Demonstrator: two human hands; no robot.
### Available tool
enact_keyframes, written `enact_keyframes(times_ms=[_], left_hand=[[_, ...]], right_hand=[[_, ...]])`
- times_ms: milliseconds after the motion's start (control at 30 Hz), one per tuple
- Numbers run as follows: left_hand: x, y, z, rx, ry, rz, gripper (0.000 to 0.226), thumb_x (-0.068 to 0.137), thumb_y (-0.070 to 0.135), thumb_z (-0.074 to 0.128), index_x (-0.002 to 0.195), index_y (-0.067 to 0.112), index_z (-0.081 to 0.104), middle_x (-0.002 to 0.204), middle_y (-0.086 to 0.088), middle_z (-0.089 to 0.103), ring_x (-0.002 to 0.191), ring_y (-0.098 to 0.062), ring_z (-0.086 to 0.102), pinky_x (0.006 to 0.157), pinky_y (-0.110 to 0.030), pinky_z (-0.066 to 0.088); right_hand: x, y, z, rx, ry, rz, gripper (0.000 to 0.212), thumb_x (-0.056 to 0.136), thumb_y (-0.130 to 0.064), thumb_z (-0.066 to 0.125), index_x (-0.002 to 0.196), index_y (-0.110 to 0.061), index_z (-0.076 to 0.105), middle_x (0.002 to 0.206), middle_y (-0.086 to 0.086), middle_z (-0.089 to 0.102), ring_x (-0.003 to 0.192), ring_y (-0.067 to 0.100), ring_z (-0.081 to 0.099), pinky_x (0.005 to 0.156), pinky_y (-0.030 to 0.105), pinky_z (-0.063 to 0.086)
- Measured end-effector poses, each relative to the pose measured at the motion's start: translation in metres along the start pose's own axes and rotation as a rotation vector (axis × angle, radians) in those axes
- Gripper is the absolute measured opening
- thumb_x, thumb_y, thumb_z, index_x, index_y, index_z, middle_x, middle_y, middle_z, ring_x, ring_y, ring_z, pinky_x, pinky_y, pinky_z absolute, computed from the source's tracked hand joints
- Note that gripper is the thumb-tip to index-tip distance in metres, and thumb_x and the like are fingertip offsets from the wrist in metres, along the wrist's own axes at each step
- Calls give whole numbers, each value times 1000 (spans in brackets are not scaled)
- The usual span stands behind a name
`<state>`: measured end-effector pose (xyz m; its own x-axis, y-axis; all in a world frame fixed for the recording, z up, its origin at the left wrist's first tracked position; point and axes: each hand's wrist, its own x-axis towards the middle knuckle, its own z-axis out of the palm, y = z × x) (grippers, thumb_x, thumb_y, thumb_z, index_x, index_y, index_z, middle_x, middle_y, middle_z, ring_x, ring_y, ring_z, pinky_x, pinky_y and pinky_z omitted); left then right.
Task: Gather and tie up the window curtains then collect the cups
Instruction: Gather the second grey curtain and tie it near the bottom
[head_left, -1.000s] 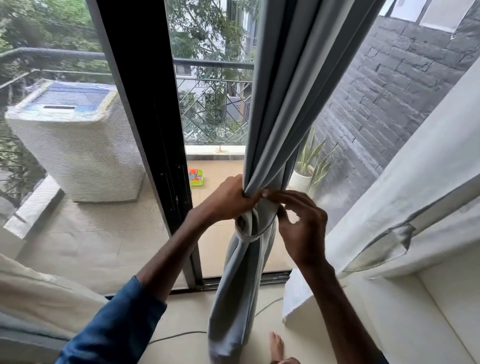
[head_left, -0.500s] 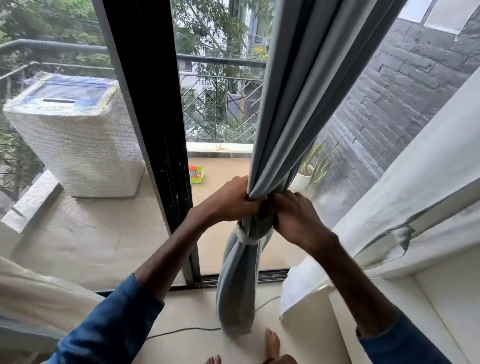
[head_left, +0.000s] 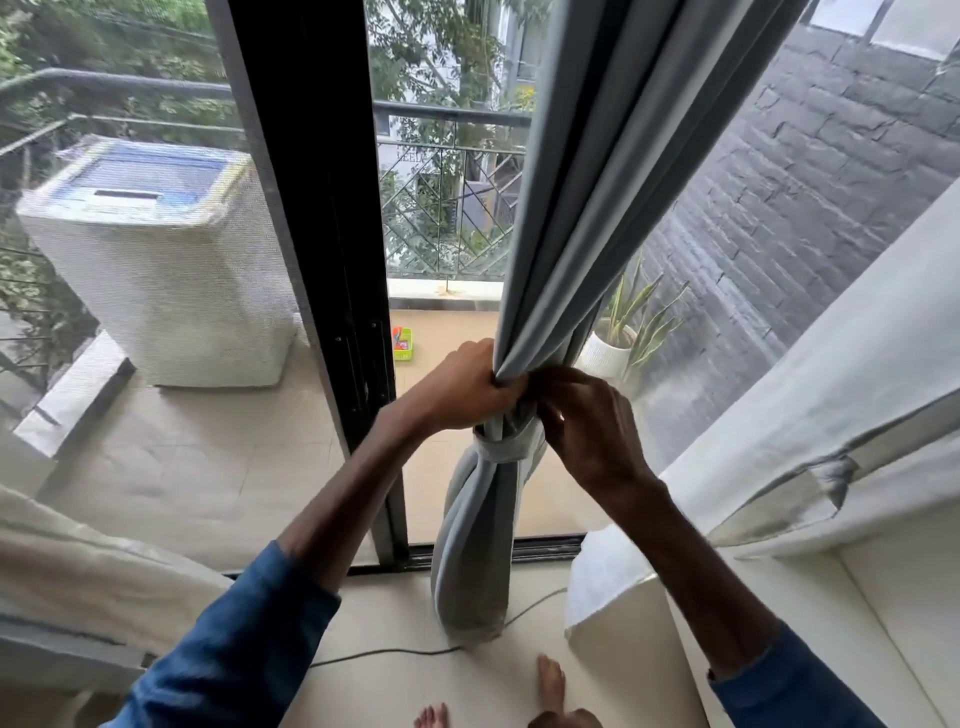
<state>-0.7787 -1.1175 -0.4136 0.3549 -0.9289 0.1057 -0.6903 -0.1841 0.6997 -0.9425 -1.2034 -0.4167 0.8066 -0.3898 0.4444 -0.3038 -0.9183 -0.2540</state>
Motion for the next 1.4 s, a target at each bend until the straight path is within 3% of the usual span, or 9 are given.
enact_keyframes(times_ms=[233,400,467,600,700,800,1000,1200,1400], left_hand=[[3,1,5,10,16,10,35,79,46,50,89,13,60,84,-10,67,76,-31,64,66,-44,53],[-1,11,9,14,12,10,24,73,36,48,79,14,52,76,-11,61,74,-37,60,62,-43,48],[-2,10,6,12,20,-6,26,73,38,48,80,14,53,79,-11,61,75,-36,60,63,-42,48],[0,-5,-6,-11,62,-47,39,72,51,46,82,14,56,82,-9,64,78,-34,63,66,-46,52],[-2,-11,-13,-54,63,-77,45,75,51,51,92,11,62,89,-11,68,85,-33,65,71,-49,55],[-3,-8,-11,-73,65,-83,22,81,31,57,83,10,58,78,-10,63,77,-31,62,68,-48,52],[-5,2,-5,-68,83,-75,18,84,26,57,75,11,51,75,-12,59,74,-34,58,63,-45,48],[-3,4,-2,-70,76,-65,29,81,31,55,80,3,53,73,-13,57,67,-21,48,63,-48,47],[-6,7,4,-62,105,-51,21,89,20,59,83,0,54,76,-15,61,68,-31,55,61,-44,46]], right_hand=[[18,2,-18,-175,-440,-60,46,79,-7,59,120,-27,69,126,2,66,102,39,65,76,37,52],[33,-3,-30,-114,-815,17,27,77,4,57,96,-10,70,87,7,72,90,30,71,68,35,56],[30,-3,-31,-80,-684,32,23,86,-2,59,99,-18,70,91,10,71,93,35,69,74,40,55],[21,0,-14,-95,-111,-54,27,84,-22,68,101,-42,73,90,-1,76,82,30,71,63,35,51],[12,4,-1,190,204,42,22,81,-14,76,94,-31,77,86,-9,74,71,10,69,57,31,52],[-11,8,27,427,381,268,10,85,-10,76,87,-18,71,82,-7,71,71,6,69,53,26,54],[-53,-5,63,1387,77,820,16,99,-7,59,108,-4,72,95,13,75,90,23,72,86,41,61],[-52,2,57,1636,22,1123,14,92,-11,68,101,-7,77,90,5,72,77,12,70,62,16,55],[-59,8,65,1811,-120,1056,11,89,-22,69,88,-24,79,90,-7,67,77,2,60,51,14,33]])
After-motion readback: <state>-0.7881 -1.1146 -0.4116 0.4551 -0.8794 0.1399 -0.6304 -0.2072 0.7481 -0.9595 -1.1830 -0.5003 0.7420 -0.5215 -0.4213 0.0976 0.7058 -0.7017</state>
